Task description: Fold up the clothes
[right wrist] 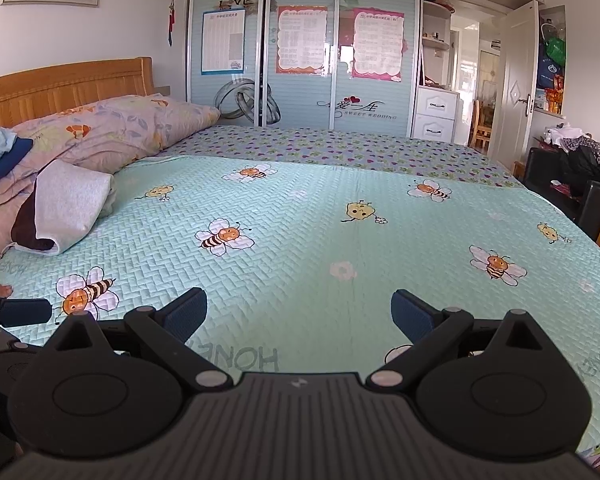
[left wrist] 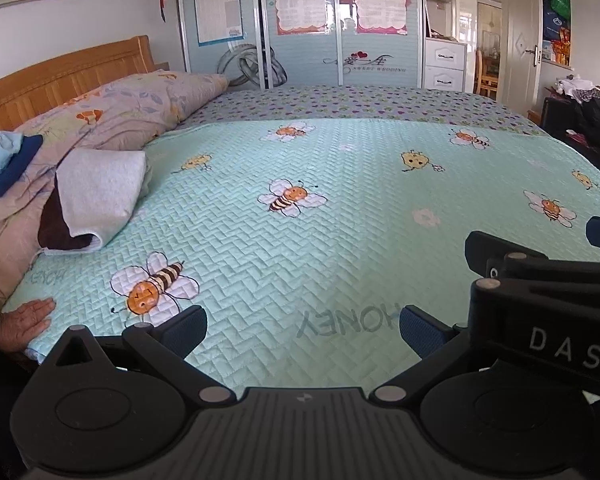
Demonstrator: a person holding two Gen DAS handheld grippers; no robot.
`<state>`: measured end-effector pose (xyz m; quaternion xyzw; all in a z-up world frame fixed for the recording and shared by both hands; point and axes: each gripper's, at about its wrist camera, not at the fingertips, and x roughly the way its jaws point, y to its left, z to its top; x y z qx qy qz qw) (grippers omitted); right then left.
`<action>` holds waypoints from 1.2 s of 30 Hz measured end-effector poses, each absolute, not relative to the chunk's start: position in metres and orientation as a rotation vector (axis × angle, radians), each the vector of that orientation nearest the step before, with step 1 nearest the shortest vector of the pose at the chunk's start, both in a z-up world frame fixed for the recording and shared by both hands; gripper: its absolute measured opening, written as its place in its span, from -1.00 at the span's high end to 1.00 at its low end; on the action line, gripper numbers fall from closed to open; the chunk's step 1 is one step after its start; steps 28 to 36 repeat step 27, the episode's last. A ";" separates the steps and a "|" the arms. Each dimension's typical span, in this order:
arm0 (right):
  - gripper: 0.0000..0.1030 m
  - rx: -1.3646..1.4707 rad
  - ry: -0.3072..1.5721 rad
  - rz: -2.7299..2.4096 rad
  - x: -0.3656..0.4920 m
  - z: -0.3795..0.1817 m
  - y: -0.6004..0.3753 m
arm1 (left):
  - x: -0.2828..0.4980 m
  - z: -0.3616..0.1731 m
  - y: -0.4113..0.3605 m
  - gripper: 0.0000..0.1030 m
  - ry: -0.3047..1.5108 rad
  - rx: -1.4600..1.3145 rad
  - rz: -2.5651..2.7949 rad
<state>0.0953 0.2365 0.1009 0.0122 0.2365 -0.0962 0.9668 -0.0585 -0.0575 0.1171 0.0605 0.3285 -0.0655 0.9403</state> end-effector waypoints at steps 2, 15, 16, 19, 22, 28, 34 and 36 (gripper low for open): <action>-0.91 0.025 0.478 -0.193 0.095 0.101 0.236 | -0.058 0.115 -0.056 -0.99 0.677 0.112 -0.131; -0.92 0.037 0.473 -0.191 0.092 0.100 0.232 | -0.082 0.115 -0.052 -0.99 0.420 0.194 -0.024; -0.92 0.042 0.472 -0.190 0.092 0.100 0.231 | -0.083 0.116 -0.052 -0.98 0.408 0.201 -0.015; -0.92 0.050 0.461 -0.199 0.091 0.100 0.228 | -0.084 0.117 -0.051 -0.98 0.396 0.212 0.004; -0.92 0.058 0.441 -0.209 0.086 0.099 0.225 | -0.083 0.118 -0.050 -0.98 0.399 0.216 0.013; -0.92 0.090 0.459 -0.229 0.082 0.086 0.211 | -0.085 0.119 -0.047 -0.97 0.391 0.220 0.025; -0.92 0.090 0.459 -0.229 0.082 0.086 0.211 | -0.085 0.119 -0.047 -0.97 0.391 0.220 0.025; -0.92 0.090 0.459 -0.229 0.082 0.086 0.211 | -0.085 0.119 -0.047 -0.97 0.391 0.220 0.025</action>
